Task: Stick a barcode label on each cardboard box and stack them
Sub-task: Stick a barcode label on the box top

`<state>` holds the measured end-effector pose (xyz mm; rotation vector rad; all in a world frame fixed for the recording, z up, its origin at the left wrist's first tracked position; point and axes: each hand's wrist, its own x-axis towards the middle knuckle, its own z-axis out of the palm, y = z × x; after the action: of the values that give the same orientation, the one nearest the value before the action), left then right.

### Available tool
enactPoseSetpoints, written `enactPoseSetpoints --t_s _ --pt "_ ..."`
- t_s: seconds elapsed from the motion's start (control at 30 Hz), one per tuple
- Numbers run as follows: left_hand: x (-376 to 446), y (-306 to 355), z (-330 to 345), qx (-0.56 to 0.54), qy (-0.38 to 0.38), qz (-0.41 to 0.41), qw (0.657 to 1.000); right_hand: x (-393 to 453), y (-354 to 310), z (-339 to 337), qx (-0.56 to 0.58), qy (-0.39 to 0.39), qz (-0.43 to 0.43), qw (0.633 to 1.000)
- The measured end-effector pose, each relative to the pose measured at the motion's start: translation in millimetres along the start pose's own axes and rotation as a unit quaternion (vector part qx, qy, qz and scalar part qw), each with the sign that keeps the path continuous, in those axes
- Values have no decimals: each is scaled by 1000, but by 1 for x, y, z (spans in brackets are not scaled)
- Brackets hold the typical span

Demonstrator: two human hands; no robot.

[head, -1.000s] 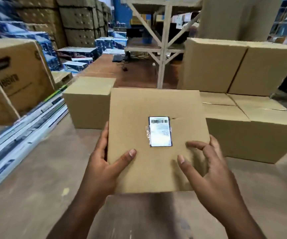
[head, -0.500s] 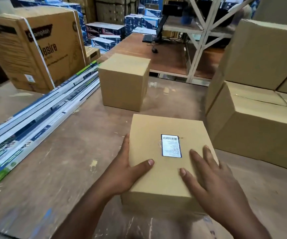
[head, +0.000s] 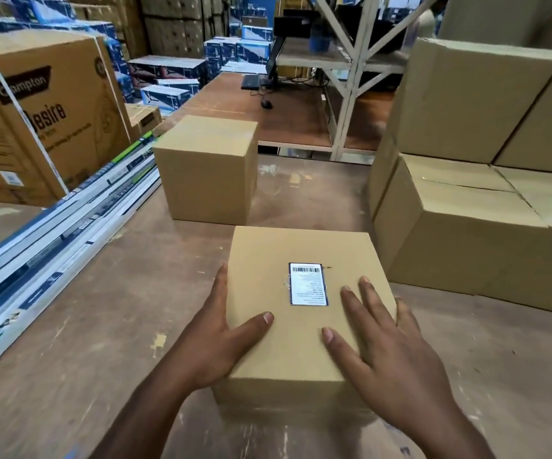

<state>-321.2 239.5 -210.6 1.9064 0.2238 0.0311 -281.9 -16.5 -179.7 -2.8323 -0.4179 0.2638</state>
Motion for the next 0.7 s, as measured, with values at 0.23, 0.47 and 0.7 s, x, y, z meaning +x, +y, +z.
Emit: enactPoseSetpoints --t_s 0.23,0.47,0.7 --pt "4 2 -7 33 -18 -10 999 -1 0 -1 19 -10 -14 1000" --pt "0 13 3 88 6 -40 995 -3 4 5 1 11 -18 1000" --pt "-2 10 3 298 25 -15 954 2 13 2 11 30 -38 999"
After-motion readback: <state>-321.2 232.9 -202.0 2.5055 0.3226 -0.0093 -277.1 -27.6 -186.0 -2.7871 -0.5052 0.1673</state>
